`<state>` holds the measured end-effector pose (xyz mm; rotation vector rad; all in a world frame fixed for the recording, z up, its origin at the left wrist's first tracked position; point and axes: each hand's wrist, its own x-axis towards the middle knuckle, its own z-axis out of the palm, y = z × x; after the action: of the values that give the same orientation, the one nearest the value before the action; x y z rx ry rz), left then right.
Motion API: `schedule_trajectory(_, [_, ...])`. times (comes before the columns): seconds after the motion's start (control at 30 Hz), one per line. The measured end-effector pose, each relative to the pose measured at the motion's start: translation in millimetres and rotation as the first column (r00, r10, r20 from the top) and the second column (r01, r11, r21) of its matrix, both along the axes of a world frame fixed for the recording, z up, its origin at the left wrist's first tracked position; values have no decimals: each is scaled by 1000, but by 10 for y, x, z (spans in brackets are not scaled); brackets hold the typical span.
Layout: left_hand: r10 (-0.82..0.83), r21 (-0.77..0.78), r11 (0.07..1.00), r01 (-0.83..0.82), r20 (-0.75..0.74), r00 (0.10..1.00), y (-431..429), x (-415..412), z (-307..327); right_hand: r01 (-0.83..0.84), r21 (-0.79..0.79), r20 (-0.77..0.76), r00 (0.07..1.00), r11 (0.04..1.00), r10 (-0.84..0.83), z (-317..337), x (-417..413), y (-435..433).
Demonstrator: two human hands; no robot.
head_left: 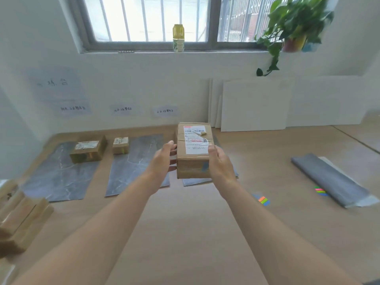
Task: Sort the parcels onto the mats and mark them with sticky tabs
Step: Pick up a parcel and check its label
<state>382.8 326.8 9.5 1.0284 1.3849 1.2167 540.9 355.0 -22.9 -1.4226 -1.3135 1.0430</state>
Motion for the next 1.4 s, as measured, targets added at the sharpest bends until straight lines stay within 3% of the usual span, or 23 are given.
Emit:
schedule_trajectory(0.37, [190, -77, 980, -186, 54, 980, 1668, 496, -626, -113, -58, -57, 992, 992, 110, -697, 295, 1875])
schedule_trajectory(0.73, [288, -155, 950, -271, 94, 953, 2714, 230, -1239, -267, -171, -116, 961, 948, 250, -1224, -42, 3070])
schedule_trajectory(1.17, [241, -101, 968, -230, 112, 964, 4465, -384, -1775, -170, -241, -277, 956, 955, 100, -1805, -620, 4743])
schedule_trajectory(1.4, [269, -132, 959, -251, 144, 952, 4962, -690, -2234, -211, -241, -288, 948, 947, 138, -2243, -832, 5225])
